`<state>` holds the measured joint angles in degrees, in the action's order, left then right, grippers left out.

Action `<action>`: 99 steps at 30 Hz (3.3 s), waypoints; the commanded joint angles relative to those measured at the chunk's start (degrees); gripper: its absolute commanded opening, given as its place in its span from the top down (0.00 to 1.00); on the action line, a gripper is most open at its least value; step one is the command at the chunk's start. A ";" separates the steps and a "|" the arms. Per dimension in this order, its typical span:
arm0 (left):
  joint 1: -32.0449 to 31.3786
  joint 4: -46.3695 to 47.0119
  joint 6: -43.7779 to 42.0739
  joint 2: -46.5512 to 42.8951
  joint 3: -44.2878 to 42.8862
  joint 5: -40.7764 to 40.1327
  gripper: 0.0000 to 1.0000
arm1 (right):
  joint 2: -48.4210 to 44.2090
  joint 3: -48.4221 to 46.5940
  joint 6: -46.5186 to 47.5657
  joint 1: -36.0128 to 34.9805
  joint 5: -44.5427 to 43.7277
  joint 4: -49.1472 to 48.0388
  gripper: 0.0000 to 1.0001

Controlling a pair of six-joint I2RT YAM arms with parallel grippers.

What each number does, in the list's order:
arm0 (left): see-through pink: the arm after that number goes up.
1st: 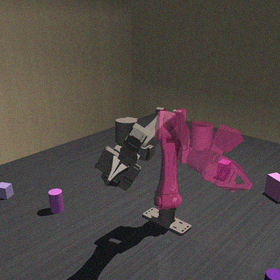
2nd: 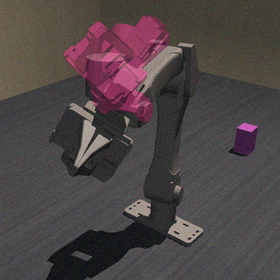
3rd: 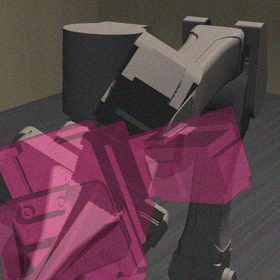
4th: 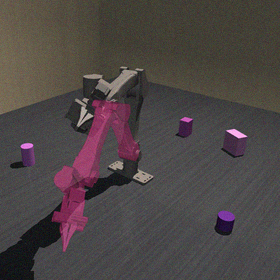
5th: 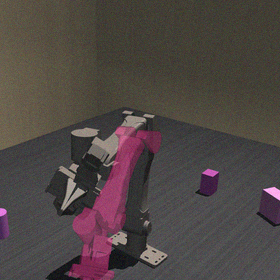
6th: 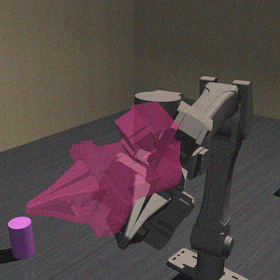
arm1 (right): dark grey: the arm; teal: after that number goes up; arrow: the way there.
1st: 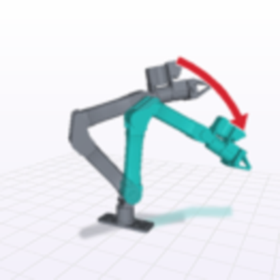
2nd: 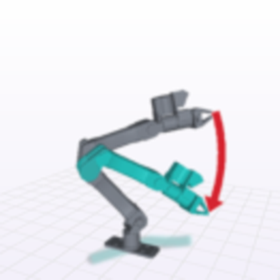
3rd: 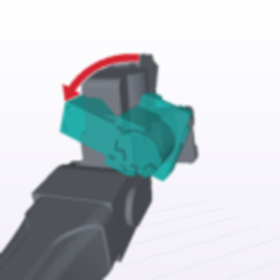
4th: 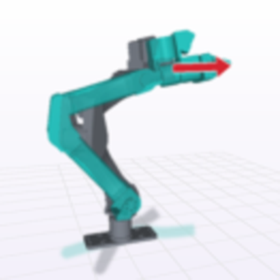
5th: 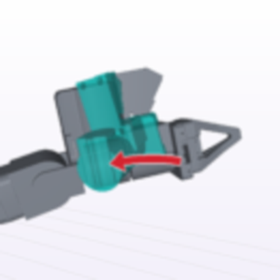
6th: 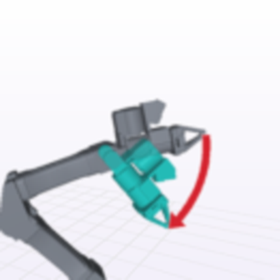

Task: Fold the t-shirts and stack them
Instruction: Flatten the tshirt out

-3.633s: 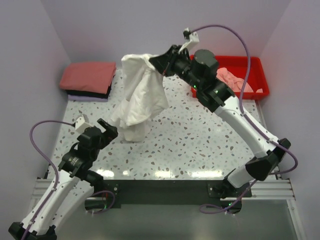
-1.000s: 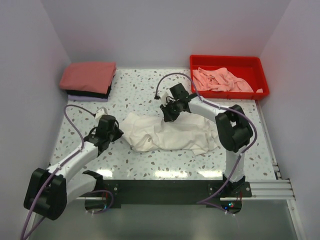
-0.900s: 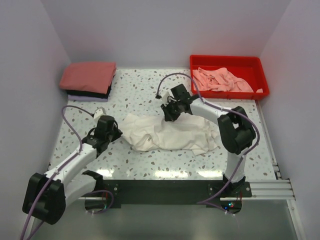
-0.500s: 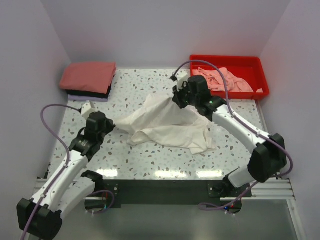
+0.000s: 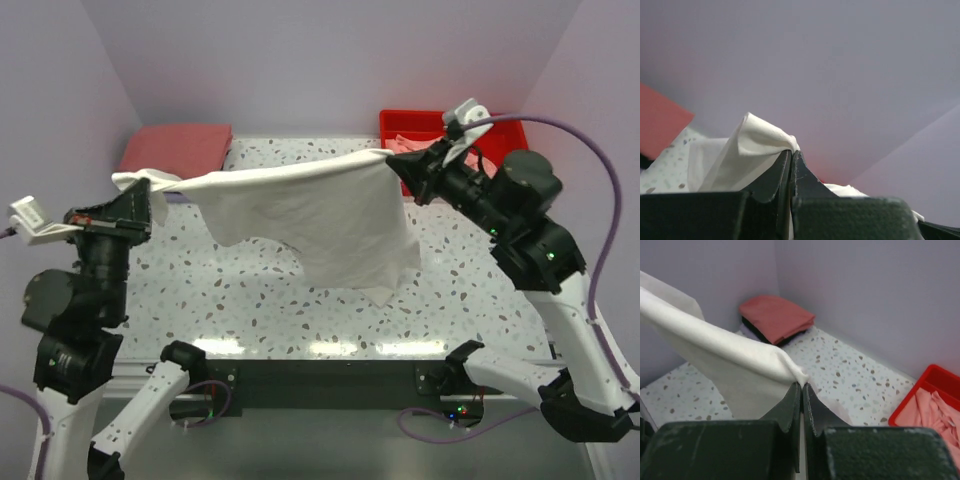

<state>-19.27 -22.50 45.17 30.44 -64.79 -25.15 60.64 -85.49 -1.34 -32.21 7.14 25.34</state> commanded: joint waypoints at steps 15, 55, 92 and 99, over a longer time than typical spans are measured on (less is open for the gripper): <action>3.26 4.13 -7.37 5.07 -31.80 17.42 1.00 | -6.41 -28.33 -8.67 0.13 14.49 9.38 1.00; 4.78 -0.18 -2.02 41.72 12.31 9.93 0.00 | 39.09 9.48 -15.62 2.85 -3.10 -4.60 0.01; -7.54 -0.61 -6.58 86.88 -11.45 13.64 0.00 | 34.46 42.08 -23.53 3.03 1.74 -14.01 0.01; -7.63 -6.59 -10.01 100.86 -31.34 16.09 0.00 | 30.86 40.50 -22.57 2.85 3.85 -11.99 0.01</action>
<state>-26.89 -25.10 36.25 124.07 -91.53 -14.72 91.98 -46.78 -22.90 -28.88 8.99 4.32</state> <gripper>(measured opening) 0.997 0.986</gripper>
